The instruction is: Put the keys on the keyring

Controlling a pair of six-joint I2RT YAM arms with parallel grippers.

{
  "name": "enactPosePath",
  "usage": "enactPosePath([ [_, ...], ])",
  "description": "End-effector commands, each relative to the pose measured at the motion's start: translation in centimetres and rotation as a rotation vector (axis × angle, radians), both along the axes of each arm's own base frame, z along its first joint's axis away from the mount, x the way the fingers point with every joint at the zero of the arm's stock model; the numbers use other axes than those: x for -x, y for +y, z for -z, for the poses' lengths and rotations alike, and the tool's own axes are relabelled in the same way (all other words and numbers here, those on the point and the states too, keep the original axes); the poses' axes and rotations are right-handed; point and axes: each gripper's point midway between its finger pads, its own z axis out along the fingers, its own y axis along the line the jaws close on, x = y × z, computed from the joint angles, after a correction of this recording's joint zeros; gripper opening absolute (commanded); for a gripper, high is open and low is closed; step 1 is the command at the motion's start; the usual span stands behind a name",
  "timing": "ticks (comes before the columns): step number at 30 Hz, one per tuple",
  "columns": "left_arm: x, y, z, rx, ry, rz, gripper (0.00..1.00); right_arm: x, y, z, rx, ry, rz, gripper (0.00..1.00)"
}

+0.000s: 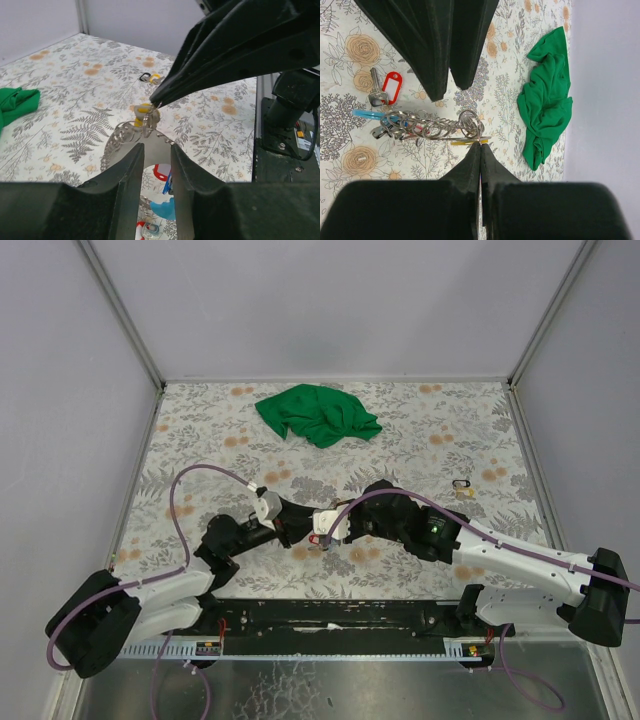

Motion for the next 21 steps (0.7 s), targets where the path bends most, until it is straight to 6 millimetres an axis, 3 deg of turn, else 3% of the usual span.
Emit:
enactPosePath([
  [1,0.6,-1.1,-3.2,0.039,-0.163,0.09,0.28,-0.5,0.8,-4.1,-0.115,-0.076,-0.007,0.0],
  [13,-0.1,-2.3,-3.1,0.013,-0.17,0.179,0.26,-0.3,1.0,-4.1,-0.123,-0.068,-0.021,0.0],
  [21,-2.1,-1.6,-2.8,0.012,-0.123,0.08,0.27,-0.1,1.1,-4.2,-0.125,-0.062,-0.028,0.0],
])
